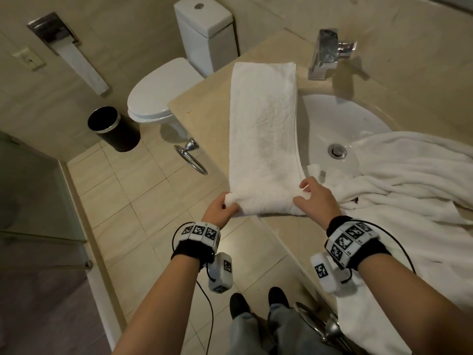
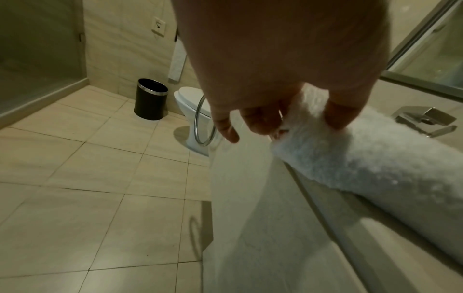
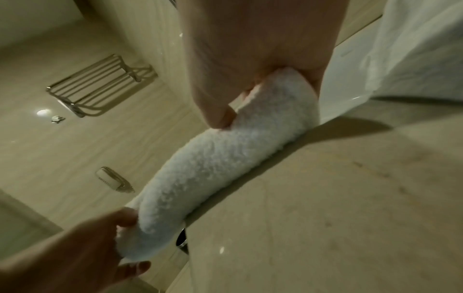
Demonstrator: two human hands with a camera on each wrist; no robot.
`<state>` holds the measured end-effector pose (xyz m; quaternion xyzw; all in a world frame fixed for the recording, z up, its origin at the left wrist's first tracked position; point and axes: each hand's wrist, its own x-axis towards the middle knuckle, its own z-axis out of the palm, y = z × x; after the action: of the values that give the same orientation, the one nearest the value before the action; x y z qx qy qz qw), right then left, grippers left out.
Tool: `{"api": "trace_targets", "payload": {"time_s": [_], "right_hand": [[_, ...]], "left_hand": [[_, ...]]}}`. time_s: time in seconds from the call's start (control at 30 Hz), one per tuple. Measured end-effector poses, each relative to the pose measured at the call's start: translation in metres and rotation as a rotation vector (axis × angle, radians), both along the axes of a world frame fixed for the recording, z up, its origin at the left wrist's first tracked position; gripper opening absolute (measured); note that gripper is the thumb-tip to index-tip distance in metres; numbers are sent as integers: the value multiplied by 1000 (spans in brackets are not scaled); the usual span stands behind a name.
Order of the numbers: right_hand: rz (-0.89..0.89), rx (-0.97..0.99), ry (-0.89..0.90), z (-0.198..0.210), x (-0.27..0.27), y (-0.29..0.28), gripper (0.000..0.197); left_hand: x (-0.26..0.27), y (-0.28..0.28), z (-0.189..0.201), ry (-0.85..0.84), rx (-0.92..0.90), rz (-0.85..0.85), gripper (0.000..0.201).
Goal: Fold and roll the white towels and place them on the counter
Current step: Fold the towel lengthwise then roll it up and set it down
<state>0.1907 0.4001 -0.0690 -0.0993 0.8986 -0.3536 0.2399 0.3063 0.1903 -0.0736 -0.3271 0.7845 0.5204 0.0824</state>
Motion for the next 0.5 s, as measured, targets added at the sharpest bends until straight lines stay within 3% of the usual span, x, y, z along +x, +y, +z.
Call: {"api": "trace_targets", "payload": {"time_s": [0.1,0.2,0.3,0.4,0.5], "right_hand": [[-74,-24,15,-3,-6,5,35],[-68,29,31,-6,-13,8,35],[-29,180,71,-5,-19,0,32],[182,391,519,5,-14,-13,25],[502,250,827,5,10,-30,28]], "left_hand": [[-6,5,0,-35,9,54,37],[-13,7,0,-100,-60,34,53],[-21,7,-1,-187,-215,-34,37],[-30,6,4,-251,-351,-102,25],[-36,2,8,-308,-441,-183,12]]}}
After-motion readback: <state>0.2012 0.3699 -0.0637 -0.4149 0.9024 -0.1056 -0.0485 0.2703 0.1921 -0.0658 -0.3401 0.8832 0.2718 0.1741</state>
